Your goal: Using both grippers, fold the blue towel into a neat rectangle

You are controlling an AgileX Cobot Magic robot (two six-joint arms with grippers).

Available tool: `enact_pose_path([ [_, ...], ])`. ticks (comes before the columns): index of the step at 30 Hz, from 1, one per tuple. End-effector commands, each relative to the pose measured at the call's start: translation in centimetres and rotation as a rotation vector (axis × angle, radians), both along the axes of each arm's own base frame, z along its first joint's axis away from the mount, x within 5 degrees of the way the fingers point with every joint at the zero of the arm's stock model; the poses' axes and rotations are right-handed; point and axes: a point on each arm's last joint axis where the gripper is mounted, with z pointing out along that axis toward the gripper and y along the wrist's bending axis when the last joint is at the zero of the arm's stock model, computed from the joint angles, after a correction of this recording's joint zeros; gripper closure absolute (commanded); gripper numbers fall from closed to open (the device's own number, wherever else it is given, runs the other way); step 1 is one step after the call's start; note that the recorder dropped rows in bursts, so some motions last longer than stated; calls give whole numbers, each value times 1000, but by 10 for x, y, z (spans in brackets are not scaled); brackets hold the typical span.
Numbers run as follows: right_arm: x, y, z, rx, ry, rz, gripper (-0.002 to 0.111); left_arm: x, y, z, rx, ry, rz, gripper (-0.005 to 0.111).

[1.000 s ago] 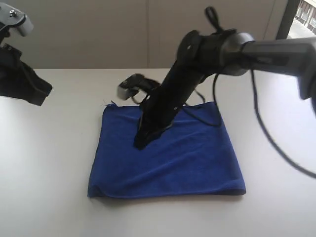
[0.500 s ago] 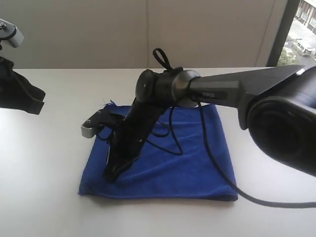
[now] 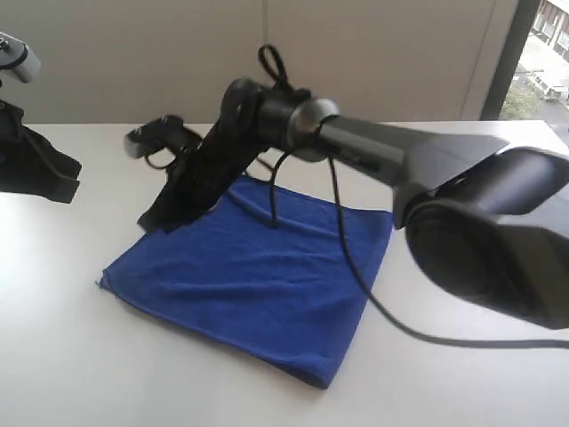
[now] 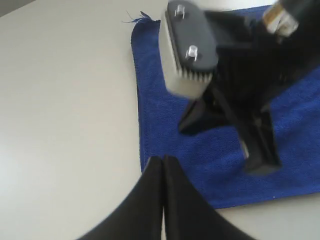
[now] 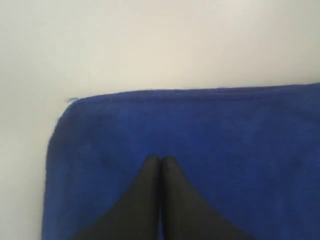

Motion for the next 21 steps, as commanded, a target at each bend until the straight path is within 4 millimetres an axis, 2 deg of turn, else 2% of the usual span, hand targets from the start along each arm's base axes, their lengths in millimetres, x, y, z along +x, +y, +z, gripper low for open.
enact_pose_path([
  [1,30,-76,31,-125,-52,-130,108,-2,1,1,-24,6,14,107],
  [2,38,-97,24,-147,-33,-167,108,-2,1,1,-24,6,14,107],
  [6,62,-155,-6,-165,20,-311,108,-2,1,1,-26,6,14,107],
  [8,66,-168,-16,-158,52,-347,108,-2,1,1,-26,6,14,107],
  [11,67,-176,-26,-145,92,-363,108,-2,1,1,-26,6,14,107],
  [21,65,-179,-65,-203,186,-369,108,-2,1,1,-26,1,17,107],
])
